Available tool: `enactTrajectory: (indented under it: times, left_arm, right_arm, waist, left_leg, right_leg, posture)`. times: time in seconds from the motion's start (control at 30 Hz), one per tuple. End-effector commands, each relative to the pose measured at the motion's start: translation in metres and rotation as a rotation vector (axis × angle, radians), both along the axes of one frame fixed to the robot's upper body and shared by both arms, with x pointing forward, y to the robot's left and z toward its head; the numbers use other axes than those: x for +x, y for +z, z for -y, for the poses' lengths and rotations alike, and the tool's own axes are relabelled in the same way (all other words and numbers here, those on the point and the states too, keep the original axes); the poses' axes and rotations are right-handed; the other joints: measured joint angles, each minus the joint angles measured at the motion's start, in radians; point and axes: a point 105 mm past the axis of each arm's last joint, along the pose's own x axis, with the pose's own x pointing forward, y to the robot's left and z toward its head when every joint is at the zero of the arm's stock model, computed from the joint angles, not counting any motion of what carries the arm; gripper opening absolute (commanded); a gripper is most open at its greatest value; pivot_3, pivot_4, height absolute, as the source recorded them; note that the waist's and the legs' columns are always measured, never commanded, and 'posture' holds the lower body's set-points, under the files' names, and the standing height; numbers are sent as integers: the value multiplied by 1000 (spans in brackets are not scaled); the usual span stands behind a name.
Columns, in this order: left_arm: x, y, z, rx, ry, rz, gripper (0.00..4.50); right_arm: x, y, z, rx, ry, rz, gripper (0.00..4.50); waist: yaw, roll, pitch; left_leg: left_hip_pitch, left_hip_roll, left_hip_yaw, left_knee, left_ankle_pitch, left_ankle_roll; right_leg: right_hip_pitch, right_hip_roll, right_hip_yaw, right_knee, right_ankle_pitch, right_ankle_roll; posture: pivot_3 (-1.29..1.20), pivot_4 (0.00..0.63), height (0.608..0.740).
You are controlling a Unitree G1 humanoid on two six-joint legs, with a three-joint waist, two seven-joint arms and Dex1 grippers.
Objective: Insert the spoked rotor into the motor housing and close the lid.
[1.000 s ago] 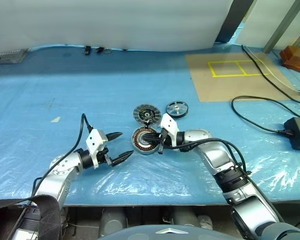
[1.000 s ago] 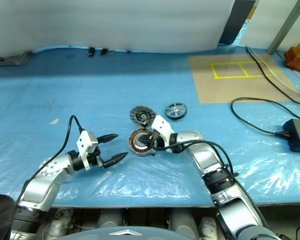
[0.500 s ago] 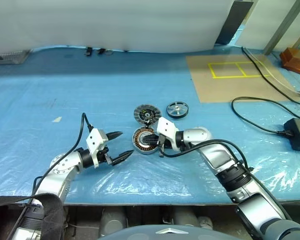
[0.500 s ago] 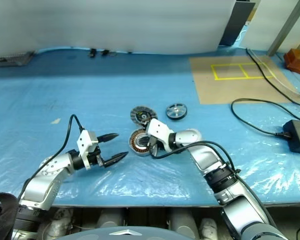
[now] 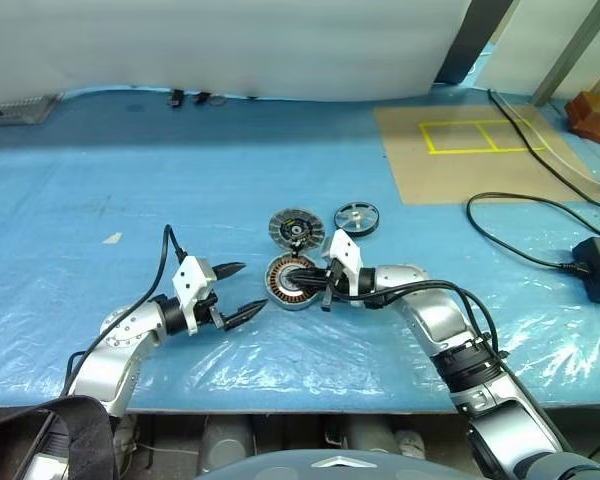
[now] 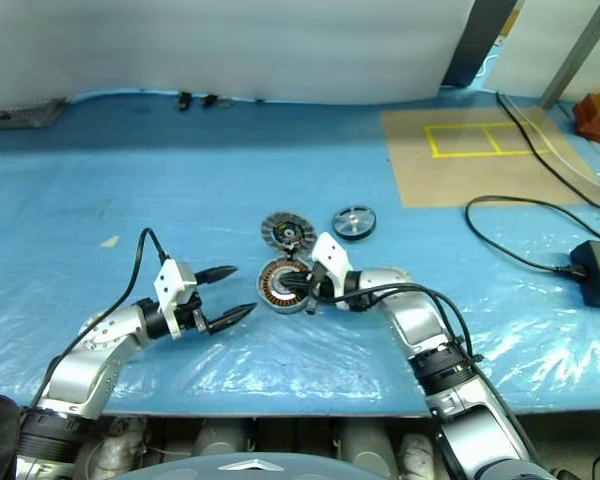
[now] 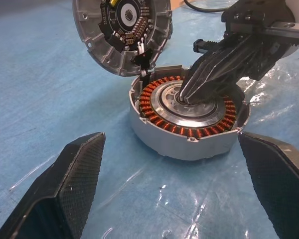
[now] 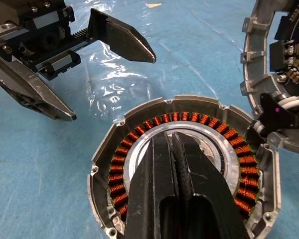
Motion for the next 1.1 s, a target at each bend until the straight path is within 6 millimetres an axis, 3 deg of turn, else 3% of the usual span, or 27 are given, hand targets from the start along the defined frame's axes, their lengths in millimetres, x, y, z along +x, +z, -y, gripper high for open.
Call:
enactTrajectory:
  times: [0.03, 0.27, 0.63, 0.8, 0.93, 1.1]
  left_arm:
    - [1, 7, 2, -4, -12, 32, 4500]
    - [1, 6, 3, -7, -14, 29, 4500]
    - [1, 6, 4, -7, -12, 30, 4500]
    - [2, 6, 4, -7, -14, 30, 4500]
    - [2, 6, 5, -6, -15, 31, 4500]
    - [2, 6, 5, -4, -18, 32, 4500]
  right_arm:
    - [9, 3, 9, -24, -53, 44, 50]
    - [12, -12, 10, -139, -58, 80, 50]
    - [-7, -26, 16, -264, 73, 54, 50]
    - [6, -12, 12, -193, 4, 98, 50]
    - [17, 17, 6, -41, -51, 141, 50]
    - [6, 41, 14, 23, -10, 175, 50]
  waist:
    - [0, 0, 0]
    - [1, 0, 0]
    - [1, 0, 0]
    - [-1, 0, 0]
    - [-1, 0, 0]
    - [0, 0, 1]
  left_leg:
    - [0, 0, 0, 0, 0, 0]
    - [2, 0, 0, 0, -2, -3]
    - [2, 0, 0, 0, -2, -3]
    - [3, 0, 0, 1, -2, -3]
    - [2, 0, 0, 0, -2, -3]
    - [0, 0, 0, 0, 0, 0]
  right_leg:
    - [0, 0, 0, 0, 0, 0]
    - [1, 0, 0, 1, 0, 0]
    - [2, 0, 0, 1, 0, 0]
    - [2, 0, 0, 1, 0, 0]
    - [1, 0, 0, 1, 0, 0]
    - [-1, 0, 0, 0, 0, 0]
  posture:
    - [0, 150, 740]
    - [0, 150, 740]
    - [0, 150, 740]
    - [0, 150, 740]
    - [0, 150, 740]
    - [0, 150, 740]
